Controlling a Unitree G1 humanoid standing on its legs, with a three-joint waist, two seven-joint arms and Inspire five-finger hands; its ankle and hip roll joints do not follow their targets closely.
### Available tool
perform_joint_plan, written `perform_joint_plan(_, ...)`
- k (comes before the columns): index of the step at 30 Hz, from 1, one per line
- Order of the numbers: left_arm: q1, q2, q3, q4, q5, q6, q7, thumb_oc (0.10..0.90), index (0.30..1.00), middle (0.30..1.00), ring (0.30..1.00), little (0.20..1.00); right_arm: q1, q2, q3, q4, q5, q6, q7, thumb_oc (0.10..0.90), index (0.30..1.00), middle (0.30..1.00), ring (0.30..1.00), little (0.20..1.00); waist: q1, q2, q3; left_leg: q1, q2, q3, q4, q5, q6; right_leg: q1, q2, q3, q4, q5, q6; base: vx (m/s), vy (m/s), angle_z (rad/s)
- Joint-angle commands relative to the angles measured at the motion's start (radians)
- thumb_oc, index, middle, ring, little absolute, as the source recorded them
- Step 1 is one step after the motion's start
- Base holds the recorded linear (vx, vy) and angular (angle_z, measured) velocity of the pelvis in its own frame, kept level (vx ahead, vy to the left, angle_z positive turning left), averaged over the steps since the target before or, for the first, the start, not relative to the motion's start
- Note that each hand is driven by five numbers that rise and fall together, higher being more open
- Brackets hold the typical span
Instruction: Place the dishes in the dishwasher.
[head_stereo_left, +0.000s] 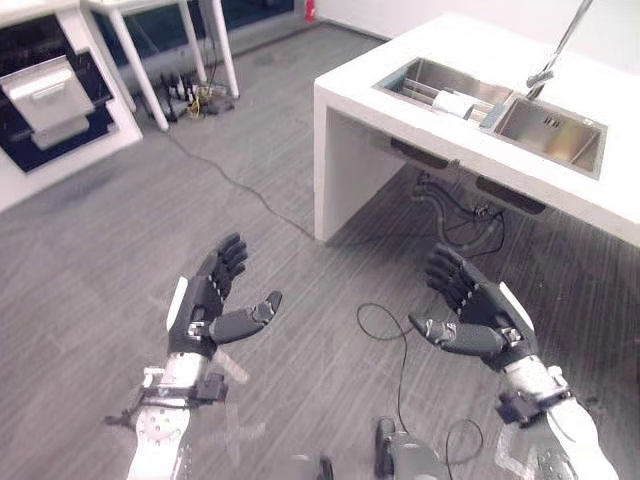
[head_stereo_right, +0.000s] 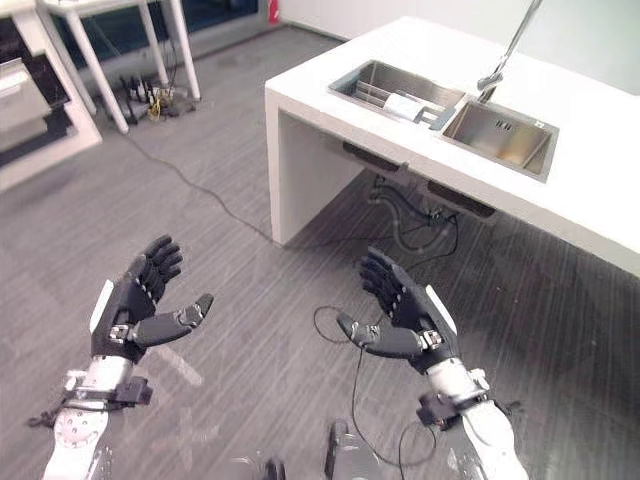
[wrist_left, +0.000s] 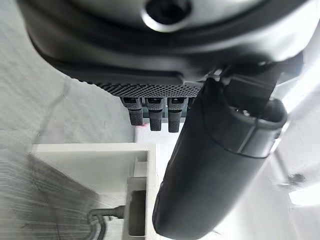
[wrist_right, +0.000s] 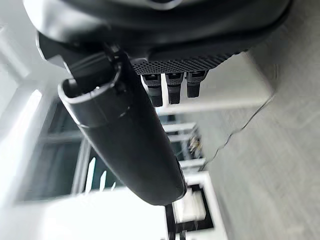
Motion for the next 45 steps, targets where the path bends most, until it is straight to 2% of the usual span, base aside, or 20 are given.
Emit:
perform_joint_plan(1,-0.034,0.057,0.024,-0.178,0.027,-0.077,0.06,0.8,0.9,0.9,0.9,0.9,-0.105,0.015,-0.072,-0.081,0.063,-0.13,-0.028,0.8,0.9,0.9,0.9,0.9,-0.003,-0.017,-0.015,0.124,0.011,0.044,-0.126,-0.078,-0.073,0.032,-0.025,-0.006,-0.097,0.038,0.034,0.32,-0.26,-0.12)
perform_joint_plan(4,-0.027,0.049,0.02,-0.192,0.019,-0.079,0.057,0.8,0.9,0.9,0.9,0.9,-0.112,0.022,-0.064,-0.098,0.049,-0.146,-0.067,0.8,0.9,0.9,0.9,0.9,-0.019,-0.023,-0.046,0.162,0.009,0.043,-0.126,-0.1,-0.074,0.062,0.002,0.05,-0.097,0.035,0.033,0.38,-0.396,0.11)
perform_joint_plan(8,-0.025,0.047,0.019,-0.209,0.001,-0.098,0.047,0.8,0.9,0.9,0.9,0.9,-0.146,0.007,-0.047,-0.099,0.041,-0.143,-0.096,0.8,0.9,0.9,0.9,0.9,-0.024,-0.02,-0.082,0.221,0.042,0.047,-0.126,-0.119,-0.106,0.102,0.034,0.05,-0.097,0.007,0.008,0.27,-0.342,0.28)
perform_joint_plan(10,-0.028,0.046,0.02,-0.218,0.007,-0.114,0.048,0.8,0.9,0.9,0.9,0.9,-0.145,-0.001,-0.052,-0.105,0.038,-0.14,-0.101,0.8,0.9,0.9,0.9,0.9,-0.026,-0.02,-0.092,0.234,0.056,0.054,-0.126,-0.108,-0.12,0.116,0.044,0.05,-0.097,-0.007,-0.005,0.21,-0.286,-0.06)
perform_joint_plan(12,-0.036,0.051,0.016,-0.225,0.043,-0.152,0.067,0.8,0.9,0.9,0.9,0.9,-0.147,-0.012,-0.056,-0.108,0.035,-0.15,-0.1,0.8,0.9,0.9,0.9,0.9,-0.029,-0.02,-0.098,0.256,0.078,0.069,-0.126,-0.033,-0.148,0.135,0.061,0.05,-0.097,-0.029,-0.028,0.21,-0.315,-0.18)
perform_joint_plan(14,-0.042,0.052,0.016,-0.227,0.049,-0.189,0.086,0.8,0.9,0.9,0.9,0.9,-0.149,-0.028,-0.061,-0.112,0.034,-0.159,-0.09,0.8,0.9,0.9,0.9,0.9,-0.026,-0.024,-0.101,0.301,0.092,0.077,-0.122,0.09,-0.186,0.166,0.079,0.057,-0.097,-0.063,-0.052,0.23,-0.296,-0.23)
perform_joint_plan(15,-0.042,0.05,0.021,-0.236,0.066,-0.223,0.103,0.8,0.9,0.9,0.9,0.9,-0.15,-0.037,-0.064,-0.116,0.039,-0.162,-0.082,0.8,0.9,0.9,0.9,0.9,-0.023,-0.027,-0.1,0.276,0.109,0.072,-0.031,0.143,-0.205,0.182,0.092,0.066,-0.097,-0.078,-0.069,0.17,-0.255,-0.38)
perform_joint_plan(17,-0.037,0.047,0.029,-0.25,0.08,-0.259,0.121,0.8,0.9,0.9,0.9,0.9,-0.153,-0.045,-0.065,-0.12,0.047,-0.162,-0.073,0.8,0.9,0.9,0.9,0.9,-0.012,-0.038,-0.095,0.209,0.092,0.051,0.128,0.174,-0.207,0.195,0.096,0.084,-0.097,-0.087,-0.086,0.15,-0.232,-0.41)
perform_joint_plan(18,-0.031,0.036,0.041,-0.262,0.081,-0.287,0.136,0.8,0.9,0.9,0.9,0.9,-0.158,-0.044,-0.061,-0.121,0.042,-0.164,-0.052,0.8,0.9,0.9,0.9,0.9,0.001,-0.045,-0.082,0.104,0.088,0.039,0.294,0.169,-0.193,0.221,0.1,0.089,-0.097,-0.095,-0.104,0.16,-0.205,-0.48)
perform_joint_plan(19,-0.034,0.033,0.043,-0.263,0.08,-0.292,0.139,0.8,0.9,0.9,0.9,0.9,-0.161,-0.044,-0.058,-0.122,0.041,-0.166,-0.051,0.8,0.9,0.9,0.9,0.9,0.005,-0.049,-0.075,0.065,0.095,0.043,0.313,0.15,-0.18,0.231,0.099,0.086,-0.097,-0.097,-0.105,0.14,-0.165,-0.47)
perform_joint_plan(21,-0.044,0.031,0.05,-0.273,0.065,-0.296,0.142,0.8,0.9,0.9,0.9,0.9,-0.174,-0.049,-0.05,-0.12,0.038,-0.173,-0.056,0.8,0.9,0.9,0.9,0.9,0.02,-0.058,-0.056,0.034,0.091,0.054,0.23,0.098,-0.148,0.255,0.096,0.08,-0.097,-0.103,-0.098,0.12,-0.028,-0.39)
perform_joint_plan(22,-0.045,0.032,0.056,-0.281,0.058,-0.303,0.145,0.8,0.9,0.9,0.9,0.9,-0.187,-0.051,-0.044,-0.119,0.041,-0.172,-0.059,0.8,0.9,0.9,0.9,0.9,0.025,-0.057,-0.05,0.072,0.092,0.065,0.068,0.081,-0.145,0.272,0.098,0.083,-0.097,-0.117,-0.086,0.14,0.05,-0.72)
perform_joint_plan(23,-0.046,0.034,0.058,-0.283,0.057,-0.308,0.147,0.8,0.9,0.9,0.9,0.9,-0.191,-0.048,-0.043,-0.12,0.041,-0.171,-0.059,0.8,0.9,0.9,0.9,0.9,0.028,-0.06,-0.052,0.079,0.086,0.066,-0.007,0.093,-0.145,0.268,0.095,0.088,-0.097,-0.117,-0.082,0.22,0.176,-0.61)
perform_joint_plan(24,-0.044,0.034,0.061,-0.29,0.048,-0.316,0.145,0.8,0.9,0.9,0.9,0.9,-0.19,-0.038,-0.043,-0.133,0.046,-0.161,-0.05,0.8,0.9,0.9,0.9,0.9,0.032,-0.028,-0.051,0.042,0.096,0.009,-0.126,0.069,-0.171,0.276,0.123,0.095,-0.097,-0.133,-0.067,0.18,0.195,-0.48)
perform_joint_plan(27,-0.059,0.025,0.044,-0.285,0.071,-0.302,0.17,0.8,0.9,0.9,0.9,0.9,-0.19,-0.032,-0.031,-0.151,0.025,-0.145,-0.053,0.8,0.9,0.9,0.9,0.9,0.041,0.004,-0.054,-0.057,0.125,-0.057,-0.126,0.106,-0.212,0.299,0.154,0.104,-0.097,-0.169,-0.069,0.17,0.159,-0.14)
perform_joint_plan(31,-0.07,0.015,0.047,-0.27,0.067,-0.308,0.175,0.8,0.9,0.9,0.9,0.9,-0.197,-0.054,-0.051,-0.166,0.051,-0.122,-0.041,0.8,0.9,0.9,0.9,0.9,0.053,0.018,-0.06,-0.113,0.147,-0.068,-0.126,0.115,-0.216,0.327,0.147,0.086,-0.097,-0.205,-0.074,0.19,0.204,-0.37)
perform_joint_plan(33,-0.059,0.017,0.059,-0.277,0.064,-0.313,0.168,0.8,0.9,0.9,0.9,0.9,-0.187,-0.051,-0.061,-0.175,0.069,-0.117,-0.03,0.8,0.9,0.9,0.9,0.9,0.048,0.025,-0.067,-0.102,0.153,-0.066,-0.126,0.108,-0.213,0.333,0.144,0.086,-0.097,-0.212,-0.073,0.22,0.271,-0.51)
perform_joint_plan(36,-0.066,0.023,0.074,-0.285,0.028,-0.302,0.156,0.8,0.9,0.9,0.9,0.9,-0.161,-0.04,-0.076,-0.194,0.089,-0.124,-0.017,0.8,0.9,0.9,0.9,0.9,0.046,0.021,-0.08,-0.079,0.135,-0.062,-0.126,0.088,-0.196,0.35,0.126,0.086,-0.097,-0.215,-0.059,0.24,0.303,-0.4)
perform_joint_plan(42,-0.104,0.029,0.067,-0.298,0.026,-0.284,0.124,0.8,0.9,0.9,0.9,0.9,-0.163,-0.003,-0.074,-0.196,0.068,-0.155,-0.037,0.8,0.9,0.9,0.9,0.9,0.062,-0.004,-0.091,-0.051,0.078,-0.04,-0.126,0.061,-0.136,0.4,0.082,0.075,-0.097,-0.197,-0.02,0.2,0.259,0.15)
perform_joint_plan(45,-0.108,0.03,0.062,-0.296,0.018,-0.28,0.096,0.8,0.9,0.9,0.9,0.9,-0.172,0.02,-0.058,-0.186,0.051,-0.168,-0.05,0.8,0.9,0.9,0.9,0.9,0.067,-0.012,-0.097,-0.032,0.043,-0.05,-0.126,0.044,-0.099,0.426,0.087,0.072,-0.097,-0.115,0.005,0.2,0.259,0.19)
